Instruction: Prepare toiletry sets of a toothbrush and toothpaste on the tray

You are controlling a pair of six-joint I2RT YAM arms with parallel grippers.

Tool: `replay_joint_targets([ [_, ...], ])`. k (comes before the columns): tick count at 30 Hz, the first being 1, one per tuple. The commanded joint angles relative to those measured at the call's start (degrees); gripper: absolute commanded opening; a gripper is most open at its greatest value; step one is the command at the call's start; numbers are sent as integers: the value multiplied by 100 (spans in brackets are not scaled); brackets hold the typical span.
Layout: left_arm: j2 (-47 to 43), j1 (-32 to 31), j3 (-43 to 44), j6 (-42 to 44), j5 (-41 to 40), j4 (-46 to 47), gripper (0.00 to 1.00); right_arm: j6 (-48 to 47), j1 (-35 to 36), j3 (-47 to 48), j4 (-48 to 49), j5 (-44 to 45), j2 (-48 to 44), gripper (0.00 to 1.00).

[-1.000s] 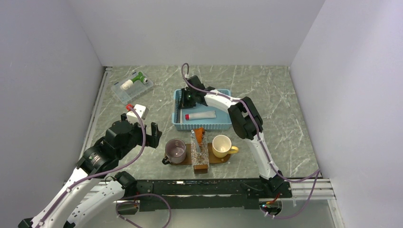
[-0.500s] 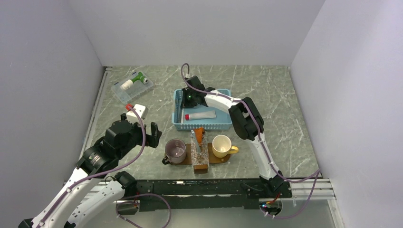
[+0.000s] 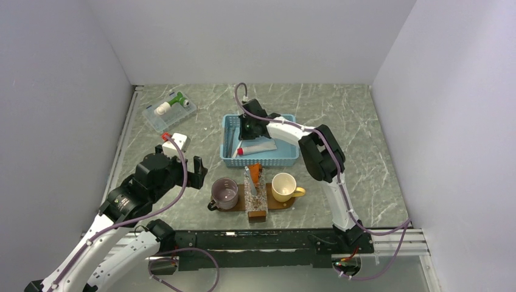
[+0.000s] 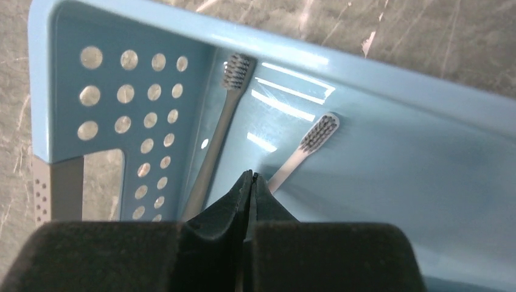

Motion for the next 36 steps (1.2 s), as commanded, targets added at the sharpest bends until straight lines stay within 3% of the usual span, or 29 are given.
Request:
replay_joint_targets([
  [1,25,48,25,109,96,242,99,-80,-30,-139,128,145,-638,0],
  [4,-2,53,16,111,114,243,99,-90,-30,-153,96,177,-816,1],
  [9,-21,76,27,109,115,234,99,-20,-30,-78,-182,476,-908,27],
  [13,-20,87,40,94,110,202,99,79,-30,179,-549,807,-746,36],
  [22,-127,102,54,74,177,175,99,366,7,448,-923,1063,-445,46],
  [36,-197,114,54,54,302,137,99,401,235,1646,-1659,1444,476,49],
])
